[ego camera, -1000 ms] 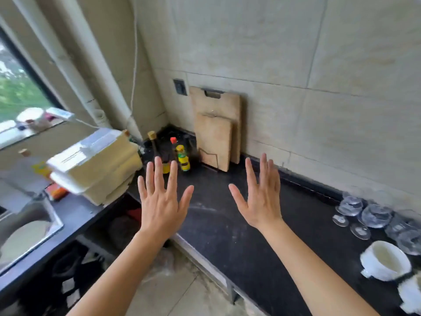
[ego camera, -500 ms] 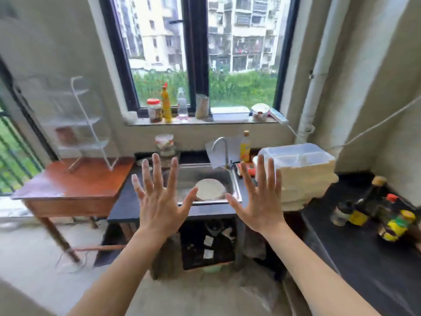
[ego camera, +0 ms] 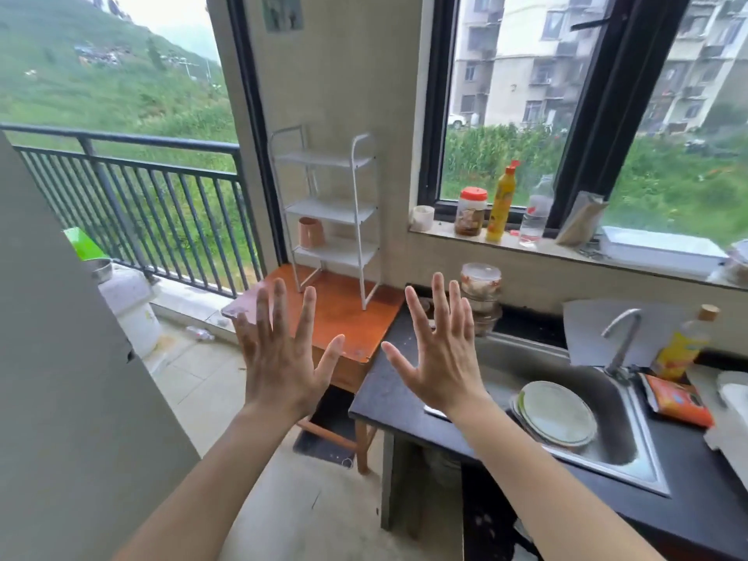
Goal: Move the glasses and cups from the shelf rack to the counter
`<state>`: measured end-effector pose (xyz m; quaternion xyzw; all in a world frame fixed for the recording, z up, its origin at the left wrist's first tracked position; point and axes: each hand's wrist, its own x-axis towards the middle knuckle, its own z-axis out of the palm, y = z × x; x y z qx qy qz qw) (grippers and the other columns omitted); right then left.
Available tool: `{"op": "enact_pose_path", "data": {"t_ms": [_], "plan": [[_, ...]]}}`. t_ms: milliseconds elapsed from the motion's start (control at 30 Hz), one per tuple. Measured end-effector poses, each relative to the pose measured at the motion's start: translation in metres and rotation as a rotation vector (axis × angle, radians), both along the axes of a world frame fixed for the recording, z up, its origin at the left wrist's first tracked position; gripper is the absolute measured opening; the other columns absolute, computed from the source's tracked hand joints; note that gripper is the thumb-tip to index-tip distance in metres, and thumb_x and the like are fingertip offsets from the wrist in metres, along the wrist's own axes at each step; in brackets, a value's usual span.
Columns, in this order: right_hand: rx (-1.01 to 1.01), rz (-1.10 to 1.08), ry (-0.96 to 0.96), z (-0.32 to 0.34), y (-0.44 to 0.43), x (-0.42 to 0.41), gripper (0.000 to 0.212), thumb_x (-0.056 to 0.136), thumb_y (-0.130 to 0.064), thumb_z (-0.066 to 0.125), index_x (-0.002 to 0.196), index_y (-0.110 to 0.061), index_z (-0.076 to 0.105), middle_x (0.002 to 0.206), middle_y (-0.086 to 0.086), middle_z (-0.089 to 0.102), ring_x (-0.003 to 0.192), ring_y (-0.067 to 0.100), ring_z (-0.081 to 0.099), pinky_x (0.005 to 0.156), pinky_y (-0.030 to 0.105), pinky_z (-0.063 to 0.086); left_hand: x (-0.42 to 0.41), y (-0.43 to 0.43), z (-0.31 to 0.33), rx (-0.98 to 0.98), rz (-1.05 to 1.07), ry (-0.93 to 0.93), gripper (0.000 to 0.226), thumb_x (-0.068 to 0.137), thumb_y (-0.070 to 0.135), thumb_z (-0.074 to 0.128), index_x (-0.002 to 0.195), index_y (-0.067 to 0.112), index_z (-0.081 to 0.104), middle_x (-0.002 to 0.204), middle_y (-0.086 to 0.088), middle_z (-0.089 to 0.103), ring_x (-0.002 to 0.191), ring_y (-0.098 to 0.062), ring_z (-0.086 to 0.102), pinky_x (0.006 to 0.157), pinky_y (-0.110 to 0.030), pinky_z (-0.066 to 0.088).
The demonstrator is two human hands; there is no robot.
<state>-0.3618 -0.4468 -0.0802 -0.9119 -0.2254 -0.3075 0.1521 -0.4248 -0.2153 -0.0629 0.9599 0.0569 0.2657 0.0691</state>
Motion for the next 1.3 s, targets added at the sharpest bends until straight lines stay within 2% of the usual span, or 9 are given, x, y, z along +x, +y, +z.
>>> {"op": "enact_pose_path", "data": {"t_ms": [233, 333, 467, 633, 900, 967, 1033, 1133, 1300], "plan": [[0.043, 0.108, 0.055, -0.031, 0.103, 0.146, 0.082, 0.096, -0.062, 0.044, 0.162, -0.022, 0.016, 0.169, 0.014, -0.004, 0.155, 0.034, -0.002, 0.123, 0.053, 0.012, 0.129, 0.091, -0.02, 0.031, 0.09, 0.024, 0.081, 0.094, 0.069, 0.018, 0.16, 0.028, -0.002, 0.168, -0.011, -0.011, 0.154, -0.028, -0.014, 0.122, -0.056, -0.005], [0.077, 0.099, 0.128, -0.027, 0.134, 0.217, 0.08, 0.097, -0.059, 0.047, 0.16, -0.02, 0.02, 0.168, 0.017, 0.003, 0.154, 0.038, 0.006, 0.121, 0.055, 0.022, 0.203, 0.123, -0.016, 0.01, 0.107, 0.08, 0.082, 0.091, 0.071, 0.011, 0.159, 0.029, -0.008, 0.168, -0.008, -0.016, 0.153, -0.025, -0.018, 0.122, -0.053, -0.008], [0.077, 0.114, 0.171, -0.012, 0.17, 0.301, 0.074, 0.096, -0.055, 0.05, 0.156, -0.016, 0.03, 0.166, 0.021, 0.012, 0.151, 0.04, 0.019, 0.114, 0.053, 0.034, 0.294, 0.167, -0.005, -0.014, 0.109, 0.117, 0.085, 0.089, 0.073, 0.008, 0.159, 0.028, -0.005, 0.168, -0.008, -0.014, 0.154, -0.024, -0.014, 0.123, -0.052, -0.003], [0.105, 0.097, 0.294, -0.002, 0.215, 0.371, 0.072, 0.095, -0.057, 0.042, 0.154, -0.015, 0.033, 0.16, 0.017, 0.028, 0.145, 0.035, 0.033, 0.11, 0.052, 0.042, 0.362, 0.208, -0.004, -0.09, 0.082, 0.109, 0.081, 0.093, 0.071, 0.02, 0.159, 0.028, 0.004, 0.168, -0.01, 0.001, 0.155, -0.027, -0.002, 0.123, -0.052, 0.008], [0.14, 0.029, 0.466, -0.049, 0.263, 0.443, 0.061, 0.1, -0.045, 0.049, 0.152, -0.017, 0.038, 0.154, 0.005, 0.041, 0.14, 0.022, 0.041, 0.105, 0.036, 0.043, 0.485, 0.258, -0.036, -0.314, -0.045, 0.158, 0.078, 0.099, 0.055, 0.039, 0.159, 0.013, 0.012, 0.167, -0.013, 0.009, 0.154, -0.026, 0.004, 0.124, -0.045, 0.008], [0.148, -0.012, 0.495, -0.06, 0.272, 0.46, 0.059, 0.1, -0.043, 0.05, 0.151, -0.018, 0.038, 0.15, 0.001, 0.043, 0.135, 0.02, 0.046, 0.097, 0.033, 0.046, 0.517, 0.264, -0.039, -0.329, -0.113, 0.144, 0.076, 0.1, 0.05, 0.045, 0.158, 0.01, 0.017, 0.165, -0.014, 0.018, 0.153, -0.028, 0.012, 0.123, -0.045, 0.013], [0.191, -0.066, 0.556, -0.068, 0.283, 0.479, 0.057, 0.1, -0.042, 0.05, 0.152, -0.021, 0.037, 0.149, -0.002, 0.043, 0.133, 0.019, 0.046, 0.095, 0.03, 0.044, 0.546, 0.27, -0.039, -0.298, -0.227, 0.089, 0.071, 0.098, 0.039, 0.056, 0.154, 0.005, 0.029, 0.155, -0.018, 0.035, 0.144, -0.035, 0.03, 0.117, -0.049, 0.027], [0.25, -0.132, 0.677, -0.077, 0.305, 0.508, 0.059, 0.1, -0.041, 0.05, 0.153, -0.022, 0.033, 0.15, -0.001, 0.042, 0.137, 0.019, 0.041, 0.104, 0.032, 0.039, 0.581, 0.278, -0.035, -0.316, -0.362, 0.034, 0.066, 0.095, 0.03, 0.064, 0.149, 0.002, 0.038, 0.14, -0.019, 0.047, 0.129, -0.037, 0.044, 0.106, -0.05, 0.04], [0.316, -0.148, 0.828, -0.092, 0.344, 0.555, 0.063, 0.101, -0.039, 0.052, 0.157, -0.021, 0.029, 0.158, 0.001, 0.039, 0.143, 0.021, 0.038, 0.115, 0.034, 0.031, 0.627, 0.287, -0.022, -0.483, -0.486, 0.03, 0.062, 0.098, 0.03, 0.059, 0.15, 0.008, 0.033, 0.146, -0.015, 0.04, 0.135, -0.029, 0.041, 0.108, -0.044, 0.042]]}}
